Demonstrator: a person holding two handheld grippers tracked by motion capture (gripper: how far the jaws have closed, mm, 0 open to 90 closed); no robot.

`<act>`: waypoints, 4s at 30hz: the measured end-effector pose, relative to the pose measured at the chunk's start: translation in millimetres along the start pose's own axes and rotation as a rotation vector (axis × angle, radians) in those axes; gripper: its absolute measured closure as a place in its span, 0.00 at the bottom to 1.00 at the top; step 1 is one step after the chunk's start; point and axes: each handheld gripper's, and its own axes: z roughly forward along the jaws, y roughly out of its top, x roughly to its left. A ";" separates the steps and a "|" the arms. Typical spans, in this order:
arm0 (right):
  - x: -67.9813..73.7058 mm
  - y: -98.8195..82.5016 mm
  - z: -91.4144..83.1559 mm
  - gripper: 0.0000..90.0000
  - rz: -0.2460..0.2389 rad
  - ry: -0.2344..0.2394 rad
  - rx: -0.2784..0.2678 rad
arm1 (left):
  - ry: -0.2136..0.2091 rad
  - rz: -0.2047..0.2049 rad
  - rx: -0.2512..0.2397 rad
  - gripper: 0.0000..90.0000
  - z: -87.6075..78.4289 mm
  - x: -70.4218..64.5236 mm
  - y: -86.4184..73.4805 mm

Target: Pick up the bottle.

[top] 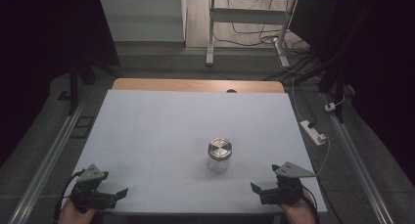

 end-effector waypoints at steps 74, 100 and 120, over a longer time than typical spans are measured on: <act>33.7 71.0 124.3 0.01 -0.149 0.166 0.106 | -0.046 -0.025 0.002 0.04 0.3 4.7 -0.2; 34.1 74.9 122.6 0.17 -0.207 0.182 0.083 | -0.053 -0.026 -0.002 0.04 0.2 5.7 -0.2; 50.2 88.9 110.0 0.17 -0.206 0.241 0.042 | -0.059 -0.024 -0.009 0.04 -1.1 5.9 -0.5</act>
